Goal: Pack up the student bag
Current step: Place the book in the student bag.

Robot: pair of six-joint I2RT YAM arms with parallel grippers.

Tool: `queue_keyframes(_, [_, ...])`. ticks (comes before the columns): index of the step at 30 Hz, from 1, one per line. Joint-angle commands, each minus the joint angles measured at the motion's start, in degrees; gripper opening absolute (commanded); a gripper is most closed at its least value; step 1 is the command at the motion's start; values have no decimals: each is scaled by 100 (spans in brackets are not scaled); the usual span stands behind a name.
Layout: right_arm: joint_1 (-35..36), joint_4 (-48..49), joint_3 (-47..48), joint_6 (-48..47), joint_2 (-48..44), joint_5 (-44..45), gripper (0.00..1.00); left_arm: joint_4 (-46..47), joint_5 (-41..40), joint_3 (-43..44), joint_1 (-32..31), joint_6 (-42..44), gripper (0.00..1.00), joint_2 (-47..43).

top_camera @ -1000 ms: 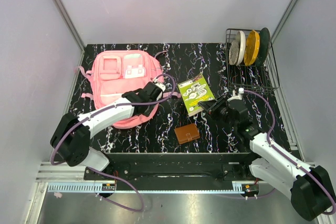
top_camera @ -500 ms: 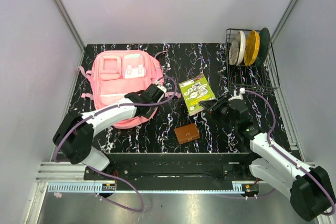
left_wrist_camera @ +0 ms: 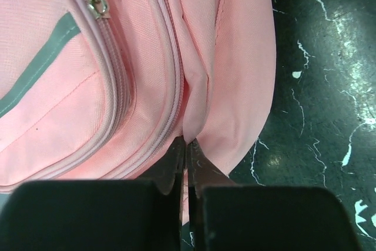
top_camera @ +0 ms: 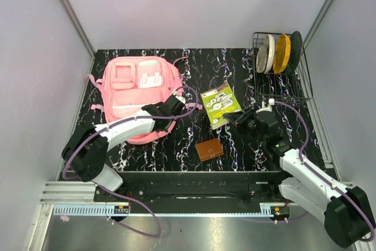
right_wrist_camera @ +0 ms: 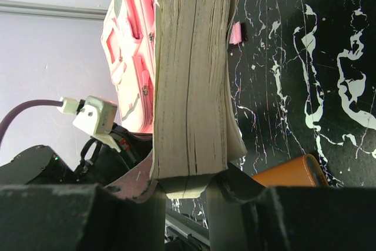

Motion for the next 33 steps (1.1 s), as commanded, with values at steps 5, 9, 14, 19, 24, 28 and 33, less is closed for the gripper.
queue_keyframes(5, [-68,562,149,-11,-232,-193,0,45,78,691,-36,-49,0,-1189])
queue_keyframes(9, [-68,351,149,-107,-293,-325,0,-209,624,1611,-150,-163,0,-1313])
queue_keyframes(14, [-68,-282,500,-502,-557,-781,0,-341,1098,2536,-238,-444,0,-1093])
queue_keyframes(19, [-68,-590,703,-504,-811,-1581,0,-641,1161,3574,-274,-585,0,-601])
queue_keyframes(24, [-77,-940,870,-196,-1119,-2250,0,-728,950,4075,-291,-779,0,-215])
queue_keyframes(28, [-77,-1466,1124,-195,-1452,-2523,0,-816,774,4304,-309,-902,0,-3])
queue_keyframes(33, [-77,-2313,1353,-398,-1980,-2241,0,-817,739,4401,-318,-893,0,24])
